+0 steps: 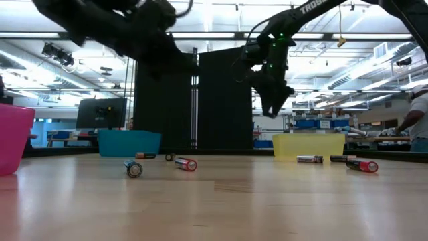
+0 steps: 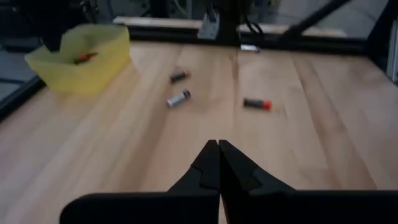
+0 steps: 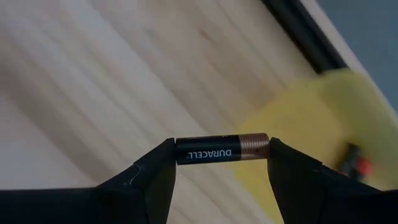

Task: Sort batteries
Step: Put the black battery into the blue bin, then put the silver battery into the red bin

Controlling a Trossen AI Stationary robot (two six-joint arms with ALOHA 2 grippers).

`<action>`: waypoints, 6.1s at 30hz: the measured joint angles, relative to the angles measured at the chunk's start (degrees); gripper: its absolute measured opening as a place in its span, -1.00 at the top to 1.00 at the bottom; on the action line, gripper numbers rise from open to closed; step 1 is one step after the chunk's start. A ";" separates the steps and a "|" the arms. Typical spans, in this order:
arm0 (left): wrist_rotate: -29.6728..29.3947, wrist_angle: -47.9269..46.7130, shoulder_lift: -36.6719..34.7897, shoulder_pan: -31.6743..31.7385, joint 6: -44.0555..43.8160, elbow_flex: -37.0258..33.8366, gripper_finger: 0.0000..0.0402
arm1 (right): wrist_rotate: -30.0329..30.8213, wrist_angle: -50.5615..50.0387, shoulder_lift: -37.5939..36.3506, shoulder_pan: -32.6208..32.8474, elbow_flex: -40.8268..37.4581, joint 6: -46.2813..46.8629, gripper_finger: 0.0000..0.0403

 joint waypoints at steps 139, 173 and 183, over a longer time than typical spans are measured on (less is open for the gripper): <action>8.70 -71.92 26.32 55.71 5.45 35.29 0.72 | -0.39 68.17 -28.61 27.54 -58.34 -4.18 0.93; 0.35 -55.81 7.23 46.25 6.50 28.62 0.94 | 0.46 67.29 -31.19 28.37 -58.27 -2.90 0.92; 6.04 -15.24 -6.45 33.68 6.23 4.35 0.96 | 0.00 59.38 -32.04 28.35 -58.25 2.90 0.89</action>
